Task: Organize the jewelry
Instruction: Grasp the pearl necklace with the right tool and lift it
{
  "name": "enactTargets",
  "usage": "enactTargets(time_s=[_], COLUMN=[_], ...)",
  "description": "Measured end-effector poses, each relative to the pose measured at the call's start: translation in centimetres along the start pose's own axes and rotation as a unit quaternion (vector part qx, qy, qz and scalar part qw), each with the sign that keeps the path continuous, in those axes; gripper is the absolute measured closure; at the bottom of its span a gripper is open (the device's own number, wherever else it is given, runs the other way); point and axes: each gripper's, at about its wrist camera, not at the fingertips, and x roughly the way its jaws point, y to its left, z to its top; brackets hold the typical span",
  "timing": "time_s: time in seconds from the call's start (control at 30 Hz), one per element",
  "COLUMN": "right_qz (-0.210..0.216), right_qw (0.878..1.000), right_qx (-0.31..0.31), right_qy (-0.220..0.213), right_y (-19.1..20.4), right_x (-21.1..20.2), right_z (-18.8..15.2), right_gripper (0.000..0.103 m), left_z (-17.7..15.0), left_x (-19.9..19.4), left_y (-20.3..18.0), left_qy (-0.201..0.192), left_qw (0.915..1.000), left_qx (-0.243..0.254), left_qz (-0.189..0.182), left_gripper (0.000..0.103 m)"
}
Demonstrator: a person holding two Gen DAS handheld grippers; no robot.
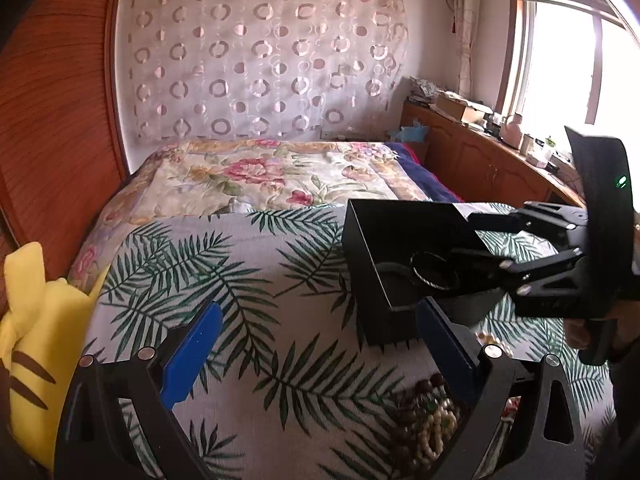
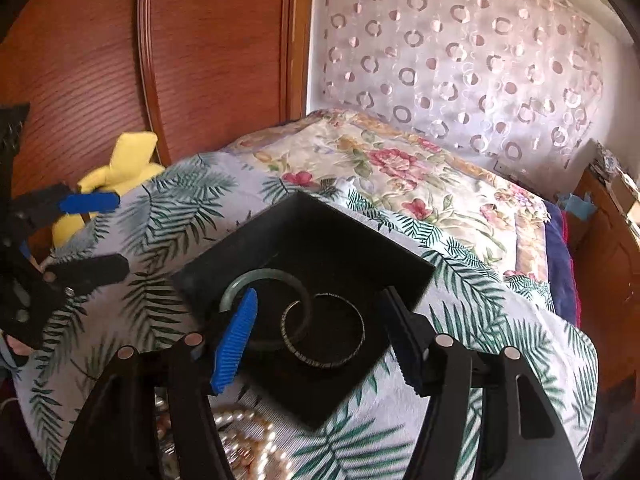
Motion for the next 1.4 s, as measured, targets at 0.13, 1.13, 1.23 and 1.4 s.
enactTargets(time_s=[0.13, 1.13, 1.23, 1.4], right_qz=[0.007, 0.041, 0.045, 0.048], right_qw=[1.0, 0.993, 0.992, 0.994], right_qx=[0.018, 0.093, 0.091, 0.09], right_qy=[-0.016, 0.066, 0.069, 0.042], right_y=[0.5, 0.8, 1.0, 1.1], right_x=[-2.9, -0.1, -0.1, -2.2], right_z=[-1.6, -7.4, -7.5, -7.5], right_gripper=[0.037, 0.082, 0.093, 0.095], left_z=[-1.5, -7.3, -7.4, -7.5], left_x=[-1.3, -5.8, -5.7, -5.2], left_y=[-0.5, -2.2, -2.1, -2.0], left_qy=[0.003, 0.012, 0.015, 0.02], left_qw=[1.0, 0.9992, 0.9991, 0.999], left_qx=[0.001, 0.005, 0.006, 0.001], left_qz=[-0.004, -0.038, -0.039, -0.039], left_gripper=[0.009, 0.009, 0.009, 0.009])
